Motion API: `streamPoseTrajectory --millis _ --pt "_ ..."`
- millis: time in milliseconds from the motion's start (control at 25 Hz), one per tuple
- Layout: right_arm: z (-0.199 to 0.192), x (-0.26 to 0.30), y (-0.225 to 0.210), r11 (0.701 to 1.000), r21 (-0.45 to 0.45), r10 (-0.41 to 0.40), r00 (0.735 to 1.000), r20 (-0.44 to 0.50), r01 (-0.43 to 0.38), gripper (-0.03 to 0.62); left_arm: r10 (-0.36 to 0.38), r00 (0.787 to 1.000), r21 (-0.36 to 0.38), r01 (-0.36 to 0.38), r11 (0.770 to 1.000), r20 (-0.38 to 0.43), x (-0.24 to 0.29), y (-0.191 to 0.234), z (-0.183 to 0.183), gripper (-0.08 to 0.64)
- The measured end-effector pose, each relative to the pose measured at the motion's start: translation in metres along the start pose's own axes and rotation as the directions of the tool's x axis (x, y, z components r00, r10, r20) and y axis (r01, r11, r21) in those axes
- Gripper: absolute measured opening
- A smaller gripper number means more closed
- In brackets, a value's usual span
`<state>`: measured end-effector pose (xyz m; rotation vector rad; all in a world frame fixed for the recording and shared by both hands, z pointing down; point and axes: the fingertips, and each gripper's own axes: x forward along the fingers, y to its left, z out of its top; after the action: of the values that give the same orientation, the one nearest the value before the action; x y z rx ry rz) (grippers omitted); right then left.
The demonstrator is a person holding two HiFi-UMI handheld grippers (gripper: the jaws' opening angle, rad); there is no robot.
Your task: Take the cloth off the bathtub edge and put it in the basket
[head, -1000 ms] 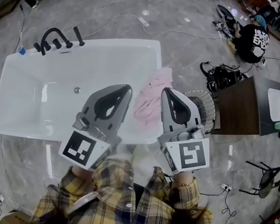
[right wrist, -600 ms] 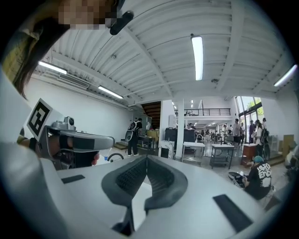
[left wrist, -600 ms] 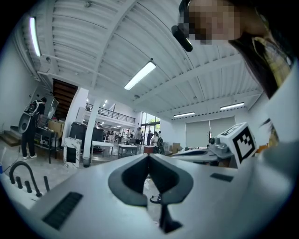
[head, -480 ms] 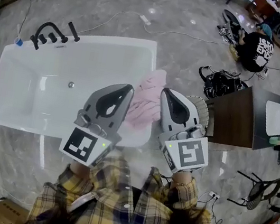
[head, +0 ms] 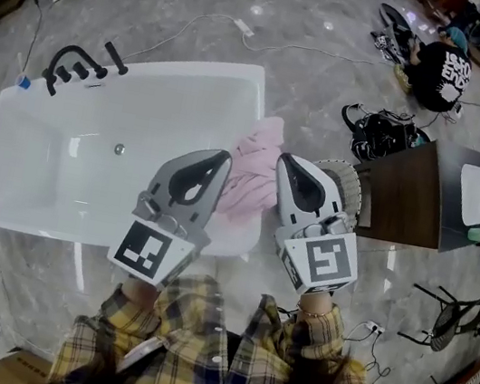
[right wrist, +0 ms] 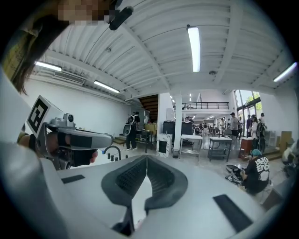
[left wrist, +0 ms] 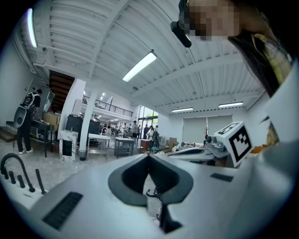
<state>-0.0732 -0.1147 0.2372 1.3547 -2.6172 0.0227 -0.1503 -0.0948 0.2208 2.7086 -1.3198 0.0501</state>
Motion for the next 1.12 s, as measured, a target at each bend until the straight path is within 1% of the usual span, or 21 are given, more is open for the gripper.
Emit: streamPoseTrajectory --millis 200,360,480,520,600,720,800,840,880,1040,1120 --pt "-0.029 0.013 -0.011 1.0 0.028 -0.013 0.999 -0.038 0.015 0.017 -0.018 1.0 0.008 0.019 1.0 -0.023 0.018 0.011 -0.027 0.018" --pt "-0.071 0.022 -0.016 0.997 0.072 -0.026 0.996 -0.081 0.032 0.017 -0.014 0.997 -0.032 0.012 0.999 -0.069 0.03 0.021 -0.07 0.018" --pt "-0.103 0.031 -0.023 0.994 0.102 -0.032 0.992 -0.119 0.044 0.018 -0.032 0.994 -0.058 0.026 0.998 -0.107 0.045 0.025 -0.105 0.018" --pt "-0.113 0.034 -0.025 0.993 0.113 -0.027 0.991 -0.131 0.042 0.027 -0.037 0.992 -0.062 0.03 0.998 -0.118 0.051 0.025 -0.116 0.018" --pt "-0.131 0.041 -0.027 0.991 0.131 -0.012 0.988 -0.151 0.032 0.072 -0.049 0.99 -0.069 0.04 0.997 -0.134 0.063 0.026 -0.137 0.018" --pt "-0.159 0.052 -0.03 0.99 0.142 0.002 0.984 -0.181 0.024 0.108 -0.088 0.984 -0.058 0.08 0.995 -0.152 0.079 0.027 -0.168 0.02" --pt "-0.179 0.059 -0.033 0.988 0.153 0.005 0.978 -0.209 0.027 0.134 -0.113 0.976 -0.06 0.104 0.993 -0.188 0.087 0.027 -0.19 0.03" --pt "-0.19 0.062 -0.035 0.986 0.164 0.006 0.975 -0.221 0.031 0.144 -0.121 0.969 -0.064 0.11 0.992 -0.214 0.089 0.028 -0.204 0.077" --pt "-0.202 0.066 -0.036 0.983 0.182 0.009 0.973 -0.231 0.034 0.151 -0.125 0.963 -0.07 0.111 0.991 -0.239 0.091 0.03 -0.217 0.104" --pt "-0.25 0.079 -0.044 0.956 0.288 0.034 0.961 -0.275 0.049 0.186 -0.126 0.94 -0.094 0.101 0.99 -0.316 0.102 0.037 -0.267 0.125" --pt "-0.273 0.086 -0.049 0.944 0.325 0.04 0.955 -0.294 0.06 0.197 -0.125 0.931 -0.106 0.094 0.99 -0.342 0.109 0.043 -0.29 0.138"
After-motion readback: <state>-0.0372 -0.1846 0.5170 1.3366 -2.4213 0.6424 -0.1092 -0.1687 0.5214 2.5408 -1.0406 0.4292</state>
